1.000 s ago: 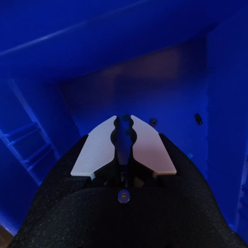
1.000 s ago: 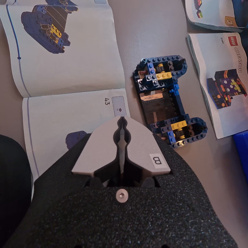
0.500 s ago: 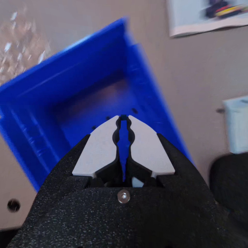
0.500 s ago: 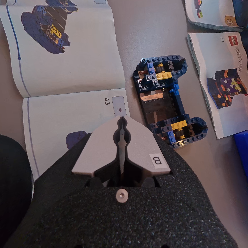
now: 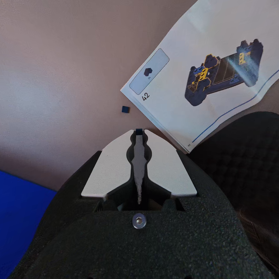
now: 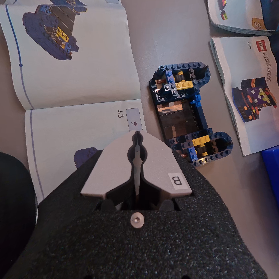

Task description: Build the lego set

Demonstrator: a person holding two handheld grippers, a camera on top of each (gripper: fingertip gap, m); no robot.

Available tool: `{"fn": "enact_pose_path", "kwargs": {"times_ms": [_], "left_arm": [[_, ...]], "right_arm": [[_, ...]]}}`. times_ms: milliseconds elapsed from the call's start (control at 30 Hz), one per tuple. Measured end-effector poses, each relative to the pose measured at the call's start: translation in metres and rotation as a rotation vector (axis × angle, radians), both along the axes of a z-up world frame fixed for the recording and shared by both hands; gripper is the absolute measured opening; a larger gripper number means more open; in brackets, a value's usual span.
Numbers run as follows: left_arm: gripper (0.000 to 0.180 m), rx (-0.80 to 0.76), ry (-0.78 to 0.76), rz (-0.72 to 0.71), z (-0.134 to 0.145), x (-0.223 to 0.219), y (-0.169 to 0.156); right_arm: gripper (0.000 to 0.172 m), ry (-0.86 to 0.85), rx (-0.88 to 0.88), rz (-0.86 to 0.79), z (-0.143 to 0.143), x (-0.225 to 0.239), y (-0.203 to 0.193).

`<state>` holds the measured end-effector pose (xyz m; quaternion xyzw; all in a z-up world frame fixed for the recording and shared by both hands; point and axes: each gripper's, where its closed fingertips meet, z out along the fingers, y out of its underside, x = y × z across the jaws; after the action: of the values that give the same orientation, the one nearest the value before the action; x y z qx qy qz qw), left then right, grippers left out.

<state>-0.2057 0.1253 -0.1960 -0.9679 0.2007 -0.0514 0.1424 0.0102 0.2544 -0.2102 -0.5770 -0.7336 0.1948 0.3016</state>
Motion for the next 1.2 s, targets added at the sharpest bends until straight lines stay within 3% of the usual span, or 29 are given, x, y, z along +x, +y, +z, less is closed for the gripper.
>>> {"fn": "enact_pose_path", "kwargs": {"times_ms": [200, 400, 500, 600, 700, 767, 833, 900, 1033, 1200], "left_arm": [[0.016, -0.031, -0.031, 0.022, -0.011, -0.003, -0.001], [0.025, 0.012, -0.028, 0.018, 0.003, -0.004, 0.000], [0.025, 0.133, -0.026, 0.032, 0.034, -0.008, 0.004], [0.030, 0.323, 0.037, 0.111, 0.088, -0.036, 0.003], [0.035, 0.458, 0.151, 0.278, 0.140, -0.097, -0.013], [0.045, 0.443, 0.215, 0.407, 0.154, -0.148, -0.028], [0.052, 0.364, 0.186, 0.516, 0.145, -0.191, -0.038], [0.052, 0.264, 0.085, 0.578, 0.119, -0.217, -0.038], [0.040, 0.090, -0.064, 0.601, 0.055, -0.236, -0.035], [0.032, 0.049, -0.110, 0.571, 0.015, -0.236, -0.024]], "right_arm": [[0.000, -0.001, 0.000, 0.000, 0.000, 0.000, 0.000], [0.000, 0.001, -0.003, 0.000, 0.000, 0.000, 0.000], [0.000, 0.000, -0.001, 0.000, 0.000, 0.000, 0.000], [0.000, 0.001, -0.002, 0.000, 0.000, 0.000, 0.000], [0.000, 0.000, 0.000, 0.000, 0.000, 0.000, 0.000], [0.000, -0.003, 0.003, 0.000, 0.000, 0.000, 0.000], [0.000, -0.006, 0.006, 0.000, 0.000, 0.000, 0.000], [0.000, -0.008, 0.010, 0.000, 0.000, 0.000, 0.000], [0.000, -0.005, 0.004, -0.001, 0.000, 0.000, 0.000], [0.000, 0.004, -0.014, -0.002, 0.000, 0.000, 0.000]]}}
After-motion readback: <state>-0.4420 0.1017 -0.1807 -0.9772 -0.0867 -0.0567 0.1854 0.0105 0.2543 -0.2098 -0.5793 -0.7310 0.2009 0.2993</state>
